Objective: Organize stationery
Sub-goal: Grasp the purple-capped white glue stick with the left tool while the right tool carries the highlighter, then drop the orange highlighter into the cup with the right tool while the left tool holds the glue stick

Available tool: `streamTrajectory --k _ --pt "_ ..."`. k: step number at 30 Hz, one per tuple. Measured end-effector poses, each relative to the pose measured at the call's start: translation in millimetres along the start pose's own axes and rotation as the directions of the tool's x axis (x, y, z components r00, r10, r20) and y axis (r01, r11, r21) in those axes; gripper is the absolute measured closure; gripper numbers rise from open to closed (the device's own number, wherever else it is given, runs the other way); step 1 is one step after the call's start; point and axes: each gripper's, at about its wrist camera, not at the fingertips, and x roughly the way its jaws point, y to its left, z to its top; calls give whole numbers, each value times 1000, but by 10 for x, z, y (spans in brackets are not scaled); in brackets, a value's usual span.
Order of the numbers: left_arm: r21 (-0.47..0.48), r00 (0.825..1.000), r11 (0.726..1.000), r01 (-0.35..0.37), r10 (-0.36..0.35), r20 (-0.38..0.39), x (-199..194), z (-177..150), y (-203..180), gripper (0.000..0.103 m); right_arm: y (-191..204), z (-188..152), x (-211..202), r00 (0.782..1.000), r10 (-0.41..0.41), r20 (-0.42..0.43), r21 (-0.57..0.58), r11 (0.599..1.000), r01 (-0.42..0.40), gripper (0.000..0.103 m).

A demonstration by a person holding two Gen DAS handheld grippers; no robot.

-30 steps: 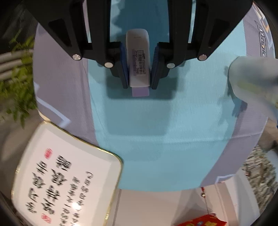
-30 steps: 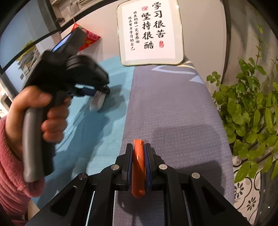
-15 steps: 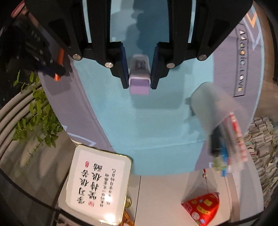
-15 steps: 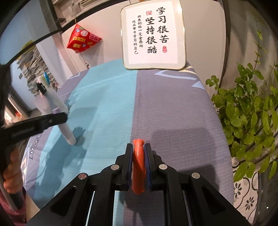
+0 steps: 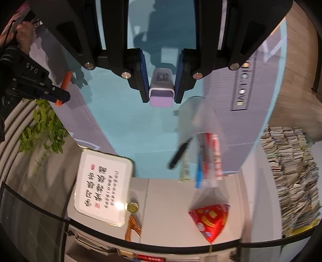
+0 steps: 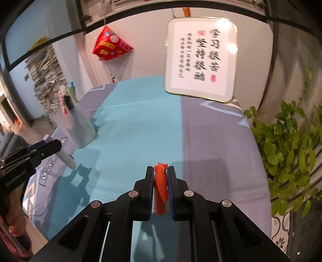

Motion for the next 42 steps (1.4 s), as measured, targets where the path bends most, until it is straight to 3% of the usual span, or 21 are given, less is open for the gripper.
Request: streamTrajectory --k 12,17,24,32,42 --pt "-76 996 995 -67 71 55 -210 -181 583 80 916 488 -141 994 73 77 -134 989 -62 89" --pt "-115 993 989 -87 95 66 -259 -224 776 80 1257 823 -187 981 152 124 -124 983 -136 89" --pt "-153 992 984 -95 106 70 -298 -255 943 80 1719 1248 64 970 184 159 -129 978 -164 89" --pt "-155 990 982 -104 117 79 -327 -241 1019 80 1852 1273 524 986 140 85 -109 985 -131 89" --pt "-154 993 984 -93 104 63 -257 -238 1013 80 1830 1263 581 986 91 142 -159 985 -68 89"
